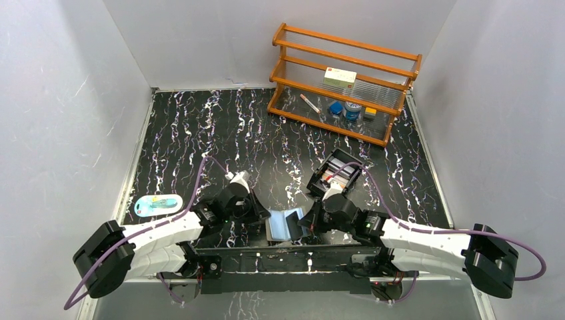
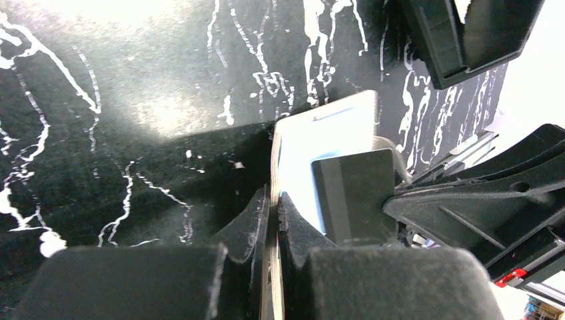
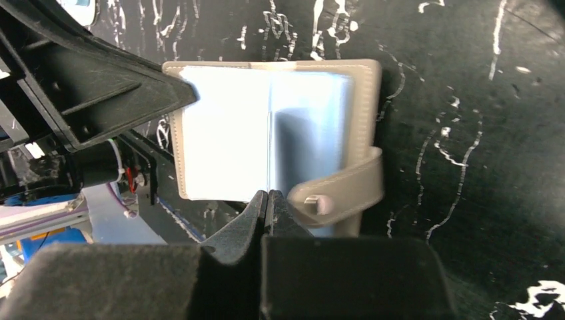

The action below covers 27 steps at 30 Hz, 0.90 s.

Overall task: Put the credit cards into the card holder
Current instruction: Insert the credit card into the card holder.

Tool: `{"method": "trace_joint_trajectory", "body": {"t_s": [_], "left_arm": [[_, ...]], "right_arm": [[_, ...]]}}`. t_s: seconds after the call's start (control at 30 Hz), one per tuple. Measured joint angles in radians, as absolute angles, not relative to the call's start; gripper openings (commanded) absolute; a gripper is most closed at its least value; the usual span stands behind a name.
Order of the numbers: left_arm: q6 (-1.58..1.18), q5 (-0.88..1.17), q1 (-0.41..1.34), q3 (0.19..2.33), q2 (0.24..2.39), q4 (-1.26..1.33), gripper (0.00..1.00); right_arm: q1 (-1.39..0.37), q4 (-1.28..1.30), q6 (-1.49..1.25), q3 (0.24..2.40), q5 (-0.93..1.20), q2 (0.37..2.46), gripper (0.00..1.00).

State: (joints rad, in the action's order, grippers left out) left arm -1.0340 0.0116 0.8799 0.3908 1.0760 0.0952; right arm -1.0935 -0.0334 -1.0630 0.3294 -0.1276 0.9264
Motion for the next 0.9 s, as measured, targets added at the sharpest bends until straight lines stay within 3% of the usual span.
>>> {"method": "trace_joint_trajectory", "body": {"t_s": [0.13,0.23,0.4,0.9], "left_arm": [[-1.035,0.017,0.865,0.307,1.046,0.152,0.14],[-1.029,0.02,0.862,0.249,0.999,0.168,0.16],[-1.006,0.036,0.86,0.212,0.962,0.184,0.0],[-0.969,0.099,0.857,0.169,1.006,0.321,0.0]], "right_arm": [[-1.093,-0.061,-1.076,0.276,-0.141,0.92,0.0],[-1.093,-0.072,-1.082,0.26,-0.144,0.92,0.0],[-1.093,-0.119,-1.097,0.236,-0.143,0.921,0.0],[-1.093,-0.248,-1.104,0.194,-0.132,0.908,0.0]]}}
